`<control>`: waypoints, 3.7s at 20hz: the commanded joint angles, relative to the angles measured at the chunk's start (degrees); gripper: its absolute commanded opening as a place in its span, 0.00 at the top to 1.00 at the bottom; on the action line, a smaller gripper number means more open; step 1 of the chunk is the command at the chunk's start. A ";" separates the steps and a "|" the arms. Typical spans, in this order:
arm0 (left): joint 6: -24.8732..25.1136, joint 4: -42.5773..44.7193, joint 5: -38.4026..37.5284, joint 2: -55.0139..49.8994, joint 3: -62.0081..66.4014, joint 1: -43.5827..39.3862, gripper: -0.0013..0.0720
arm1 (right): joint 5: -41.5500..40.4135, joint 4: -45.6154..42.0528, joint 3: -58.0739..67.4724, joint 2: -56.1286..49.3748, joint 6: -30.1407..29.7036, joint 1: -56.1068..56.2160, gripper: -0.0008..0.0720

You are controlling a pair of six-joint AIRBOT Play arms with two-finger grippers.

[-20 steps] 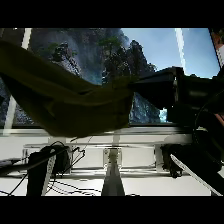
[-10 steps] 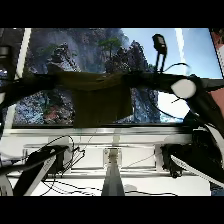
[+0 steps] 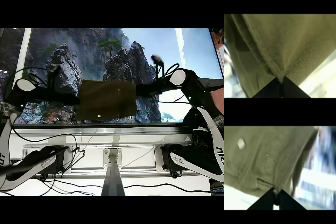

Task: Fold the clothes and pants, and hang the long-sleeved shirts on hangers.

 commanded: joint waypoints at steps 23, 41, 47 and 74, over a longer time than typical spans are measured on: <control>-2.82 2.78 -1.55 -0.87 -0.04 -1.03 0.02 | 1.29 24.28 -20.48 -0.50 -27.30 -24.15 0.09; -1.92 3.17 8.70 -0.85 0.83 -0.42 0.02 | -14.67 31.89 -7.48 -13.66 -21.57 0.00 0.94; -1.97 9.38 8.98 1.33 19.10 1.53 0.02 | -6.86 7.52 10.43 -3.21 -6.32 -10.71 0.94; -1.99 7.65 11.30 6.14 27.32 1.49 0.02 | 17.22 -9.31 26.53 21.70 17.31 -82.38 0.94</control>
